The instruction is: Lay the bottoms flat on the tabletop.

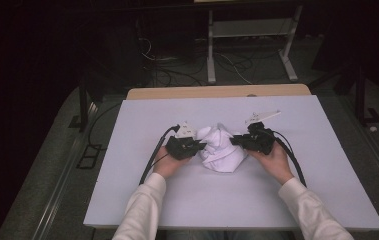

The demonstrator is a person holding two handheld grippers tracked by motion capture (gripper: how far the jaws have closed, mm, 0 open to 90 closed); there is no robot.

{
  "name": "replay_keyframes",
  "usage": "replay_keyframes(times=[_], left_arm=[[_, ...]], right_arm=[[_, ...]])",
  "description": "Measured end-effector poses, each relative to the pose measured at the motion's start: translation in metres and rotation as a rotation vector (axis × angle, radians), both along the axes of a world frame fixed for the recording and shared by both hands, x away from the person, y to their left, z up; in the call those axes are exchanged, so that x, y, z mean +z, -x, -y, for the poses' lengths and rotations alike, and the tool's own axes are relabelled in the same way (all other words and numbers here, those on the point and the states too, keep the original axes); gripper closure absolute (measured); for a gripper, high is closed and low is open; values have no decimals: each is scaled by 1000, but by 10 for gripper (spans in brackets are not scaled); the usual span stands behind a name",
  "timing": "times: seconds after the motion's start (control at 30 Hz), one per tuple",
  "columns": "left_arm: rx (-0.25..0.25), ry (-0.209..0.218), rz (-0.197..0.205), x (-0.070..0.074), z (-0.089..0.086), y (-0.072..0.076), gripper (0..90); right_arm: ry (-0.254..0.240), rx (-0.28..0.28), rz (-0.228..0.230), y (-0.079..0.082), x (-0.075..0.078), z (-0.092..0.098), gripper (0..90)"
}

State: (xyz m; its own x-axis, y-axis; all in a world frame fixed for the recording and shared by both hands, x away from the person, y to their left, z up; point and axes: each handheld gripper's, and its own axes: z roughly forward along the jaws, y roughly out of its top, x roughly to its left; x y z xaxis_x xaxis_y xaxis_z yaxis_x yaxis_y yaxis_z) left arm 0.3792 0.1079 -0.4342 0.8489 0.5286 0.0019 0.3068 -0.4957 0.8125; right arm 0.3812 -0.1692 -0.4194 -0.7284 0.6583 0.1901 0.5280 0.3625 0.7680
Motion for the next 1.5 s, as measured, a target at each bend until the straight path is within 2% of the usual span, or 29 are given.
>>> replay_keyframes(times=[0.07,0.17,0.27,0.3,0.37,0.4,0.6,0.67,0.77,0.97,1.17,1.27,1.5], left_arm=[[2,2,4,2,1,1,821],[19,-16,27,9,1,4,826],[34,-4,25,11,-3,3,829],[44,-4,21,12,-5,2,829],[60,8,11,13,-11,0,829],[66,10,9,14,-12,0,829],[108,57,19,22,-23,0,829],[112,61,26,25,-26,0,829],[127,91,20,32,-30,1,829],[116,105,35,40,-29,8,829],[92,93,41,44,-25,23,828],[86,89,29,42,-24,33,828],[51,36,-18,27,-16,52,827]], right_arm=[[-10,-8,-2,1,3,4,833],[-11,-43,25,4,11,12,851],[-21,-64,40,5,16,19,853],[-34,-94,35,5,20,28,857],[-39,-106,31,6,21,32,857],[-52,-119,27,5,23,41,858],[-79,-152,30,5,27,58,858],[-89,-162,36,5,30,62,858],[-107,-176,48,7,35,70,858],[-115,-191,48,14,39,78,858],[-105,-198,36,30,38,84,858],[-105,-204,23,37,35,86,858],[-67,-193,-24,57,20,88,857]])
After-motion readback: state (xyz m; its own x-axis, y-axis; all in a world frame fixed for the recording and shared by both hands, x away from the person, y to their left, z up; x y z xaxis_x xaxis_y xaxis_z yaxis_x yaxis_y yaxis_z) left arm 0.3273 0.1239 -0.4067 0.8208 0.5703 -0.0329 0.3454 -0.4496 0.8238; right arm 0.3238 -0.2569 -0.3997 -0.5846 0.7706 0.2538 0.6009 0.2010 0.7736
